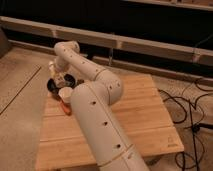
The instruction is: Place the bottle in the ceramic bowl
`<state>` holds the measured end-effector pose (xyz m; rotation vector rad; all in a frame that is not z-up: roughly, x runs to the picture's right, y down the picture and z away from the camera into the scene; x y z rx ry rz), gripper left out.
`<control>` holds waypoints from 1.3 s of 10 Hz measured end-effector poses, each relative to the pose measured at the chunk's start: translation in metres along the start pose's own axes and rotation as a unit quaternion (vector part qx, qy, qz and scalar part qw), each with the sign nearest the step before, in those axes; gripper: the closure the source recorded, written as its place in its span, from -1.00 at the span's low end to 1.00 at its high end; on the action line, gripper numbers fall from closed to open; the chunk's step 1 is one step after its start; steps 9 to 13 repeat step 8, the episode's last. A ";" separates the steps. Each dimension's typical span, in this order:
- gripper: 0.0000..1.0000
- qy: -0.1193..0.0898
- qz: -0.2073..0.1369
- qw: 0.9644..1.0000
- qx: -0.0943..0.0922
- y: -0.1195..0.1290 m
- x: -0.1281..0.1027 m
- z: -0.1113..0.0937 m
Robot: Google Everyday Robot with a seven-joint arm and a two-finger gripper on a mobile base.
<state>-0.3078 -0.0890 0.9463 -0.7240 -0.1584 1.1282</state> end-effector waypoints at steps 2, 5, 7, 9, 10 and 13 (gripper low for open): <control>-0.60 0.000 0.000 1.000 0.000 0.000 0.000 0.000; -0.60 0.000 0.000 1.000 0.000 0.000 0.000 0.000; -0.60 0.000 0.000 1.000 0.000 0.000 0.000 0.000; -0.60 0.000 0.000 1.000 0.000 -0.001 0.000 0.000; -0.60 0.000 0.000 1.000 0.000 -0.001 0.000 0.000; -0.60 0.000 0.000 1.000 0.000 -0.001 0.000 0.000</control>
